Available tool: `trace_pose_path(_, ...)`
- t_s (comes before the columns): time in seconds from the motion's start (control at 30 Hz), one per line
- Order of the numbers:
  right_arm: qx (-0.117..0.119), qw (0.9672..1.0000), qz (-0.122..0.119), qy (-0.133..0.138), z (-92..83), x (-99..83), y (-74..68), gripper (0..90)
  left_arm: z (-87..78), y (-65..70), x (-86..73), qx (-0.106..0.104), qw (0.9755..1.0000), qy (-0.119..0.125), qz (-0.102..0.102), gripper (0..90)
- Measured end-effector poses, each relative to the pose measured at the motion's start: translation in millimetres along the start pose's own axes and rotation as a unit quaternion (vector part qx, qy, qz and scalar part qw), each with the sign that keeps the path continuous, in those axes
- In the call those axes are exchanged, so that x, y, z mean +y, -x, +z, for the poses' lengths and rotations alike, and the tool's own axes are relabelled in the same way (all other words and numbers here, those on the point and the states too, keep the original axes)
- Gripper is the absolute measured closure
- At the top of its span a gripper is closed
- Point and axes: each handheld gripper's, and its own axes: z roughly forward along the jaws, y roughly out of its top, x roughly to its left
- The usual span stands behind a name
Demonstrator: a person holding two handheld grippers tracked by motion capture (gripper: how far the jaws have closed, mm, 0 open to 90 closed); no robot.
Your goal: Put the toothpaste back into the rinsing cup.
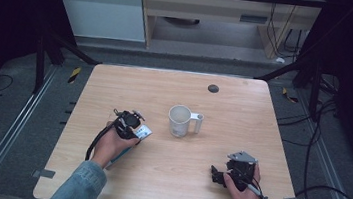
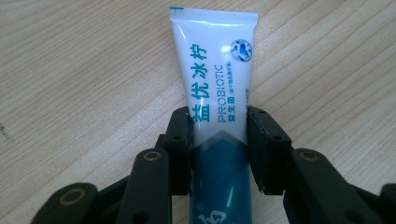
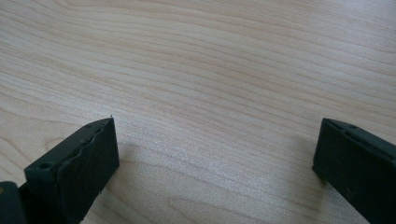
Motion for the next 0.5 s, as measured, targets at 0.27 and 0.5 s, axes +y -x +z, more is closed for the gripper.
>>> trace_pose_path(0.27,0.0,1.0,0.001,0.0,0.0,-0.1,-0.2,0.4,-6.6,-1.7,-2.7,-0.008,0.9999,0.012,0.007,75.2)
trace_pose_path(0.5,0.0,1.0,0.0,0.0,0.0,0.0,0.0,0.3,-14.5,-1.8,-5.5,-0.008,0.9996,0.027,0.006,77.1)
